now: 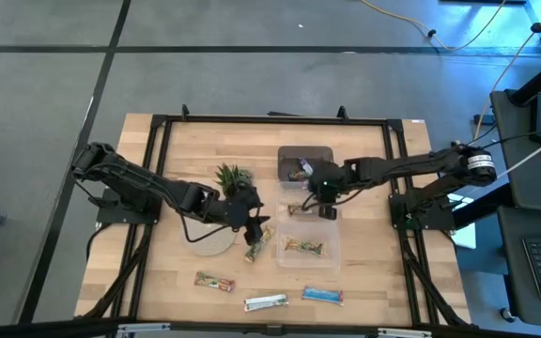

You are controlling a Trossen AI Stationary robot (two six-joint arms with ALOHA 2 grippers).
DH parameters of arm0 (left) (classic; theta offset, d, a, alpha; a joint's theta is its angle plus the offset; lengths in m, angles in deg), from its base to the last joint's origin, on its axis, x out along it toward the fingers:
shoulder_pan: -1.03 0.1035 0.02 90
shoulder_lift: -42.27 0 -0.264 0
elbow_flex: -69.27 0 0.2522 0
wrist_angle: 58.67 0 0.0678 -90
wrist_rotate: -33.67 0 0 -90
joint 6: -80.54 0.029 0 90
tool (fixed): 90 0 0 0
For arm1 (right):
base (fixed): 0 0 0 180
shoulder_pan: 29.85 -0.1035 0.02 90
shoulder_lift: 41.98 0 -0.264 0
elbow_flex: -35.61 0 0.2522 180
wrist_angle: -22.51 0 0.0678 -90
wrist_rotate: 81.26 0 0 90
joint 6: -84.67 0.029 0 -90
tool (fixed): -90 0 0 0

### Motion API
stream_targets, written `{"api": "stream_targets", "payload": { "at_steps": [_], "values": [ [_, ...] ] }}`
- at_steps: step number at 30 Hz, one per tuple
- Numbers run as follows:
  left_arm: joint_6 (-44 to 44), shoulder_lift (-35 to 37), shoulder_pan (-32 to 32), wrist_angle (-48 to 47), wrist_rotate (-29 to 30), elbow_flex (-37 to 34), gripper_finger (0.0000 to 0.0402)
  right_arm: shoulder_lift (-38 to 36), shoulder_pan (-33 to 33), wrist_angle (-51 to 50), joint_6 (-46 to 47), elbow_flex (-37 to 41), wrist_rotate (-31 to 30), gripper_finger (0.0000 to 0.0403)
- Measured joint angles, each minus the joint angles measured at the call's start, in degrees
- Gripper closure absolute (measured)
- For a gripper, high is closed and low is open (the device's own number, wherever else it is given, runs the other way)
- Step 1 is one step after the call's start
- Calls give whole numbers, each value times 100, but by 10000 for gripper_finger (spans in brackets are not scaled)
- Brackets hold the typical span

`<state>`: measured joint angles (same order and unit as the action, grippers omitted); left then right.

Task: Pick and place Granola Bars by type
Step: Put the red granola bar into the top transparent bin

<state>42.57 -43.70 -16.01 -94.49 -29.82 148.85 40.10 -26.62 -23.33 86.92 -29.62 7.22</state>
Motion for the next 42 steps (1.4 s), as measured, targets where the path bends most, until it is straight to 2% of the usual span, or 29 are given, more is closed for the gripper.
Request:
{"api": "stream_targets", "payload": {
  "at_steps": [6,12,18,27,34,37,42],
  "values": [
    [-549,-65,-16,46,-272,-213,199,0,0,306,42,476,5,318],
    [-632,-424,-111,106,-471,-236,198,-2,0,647,25,725,5,318],
    [-907,-920,-210,110,-604,-236,201,-2,0,670,25,756,6,318],
    [-1627,-1534,-323,108,-1233,-236,201,-2,0,664,27,756,8,318],
    [-1961,-1857,-430,89,-1309,-234,201,-4,0,659,27,756,27,317],
    [-2055,-1934,-435,114,-1323,-234,201,-4,0,659,24,756,239,317],
    [-2149,-2057,-435,103,-1359,-234,201,-8,0,580,289,756,-126,317]
  ]
}}
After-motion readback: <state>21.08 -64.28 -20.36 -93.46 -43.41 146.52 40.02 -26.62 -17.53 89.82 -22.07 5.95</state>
